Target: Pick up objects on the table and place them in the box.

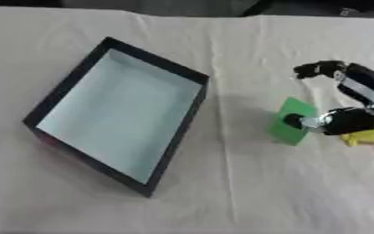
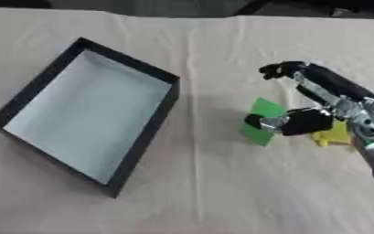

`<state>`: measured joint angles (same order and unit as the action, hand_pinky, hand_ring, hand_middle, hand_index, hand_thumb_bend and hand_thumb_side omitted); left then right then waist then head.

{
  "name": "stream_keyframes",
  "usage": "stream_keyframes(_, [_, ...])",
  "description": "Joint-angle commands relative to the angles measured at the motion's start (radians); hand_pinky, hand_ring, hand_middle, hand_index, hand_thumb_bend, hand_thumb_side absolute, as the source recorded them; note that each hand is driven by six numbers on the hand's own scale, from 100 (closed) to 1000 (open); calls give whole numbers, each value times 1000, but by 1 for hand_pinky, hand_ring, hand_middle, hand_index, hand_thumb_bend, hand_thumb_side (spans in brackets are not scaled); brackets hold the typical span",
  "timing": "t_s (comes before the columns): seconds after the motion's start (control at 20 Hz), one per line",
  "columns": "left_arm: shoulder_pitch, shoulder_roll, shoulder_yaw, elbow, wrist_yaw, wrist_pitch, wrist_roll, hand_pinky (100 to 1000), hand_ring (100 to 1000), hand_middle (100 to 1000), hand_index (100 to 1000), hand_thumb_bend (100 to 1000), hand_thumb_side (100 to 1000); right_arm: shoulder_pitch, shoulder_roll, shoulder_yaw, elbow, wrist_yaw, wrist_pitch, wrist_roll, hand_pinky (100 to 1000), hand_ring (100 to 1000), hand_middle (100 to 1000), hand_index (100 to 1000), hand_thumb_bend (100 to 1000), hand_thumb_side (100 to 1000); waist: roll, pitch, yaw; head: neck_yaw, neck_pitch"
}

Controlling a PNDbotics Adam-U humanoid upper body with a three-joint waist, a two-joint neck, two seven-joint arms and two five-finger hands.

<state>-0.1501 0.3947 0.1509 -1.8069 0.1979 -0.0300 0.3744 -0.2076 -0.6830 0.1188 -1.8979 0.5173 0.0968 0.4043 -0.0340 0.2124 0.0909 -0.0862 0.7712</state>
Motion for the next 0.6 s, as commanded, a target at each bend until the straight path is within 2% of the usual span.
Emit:
stream_keyframes(0.05, [-5,10,3,-12,2,-1,-5,809,601,806,801,432,677,-14,-14,0,12,21,-8,4,967,884,803,926,557,612,2,-9,2,-4,-1])
stream_keyframes(0.6, [-5,8,3,-10,3,-1,-7,810,601,807,801,428,678,-16,-9,20,51,58,-23,28,966,888,806,926,556,638,3,-5,3,-4,-1])
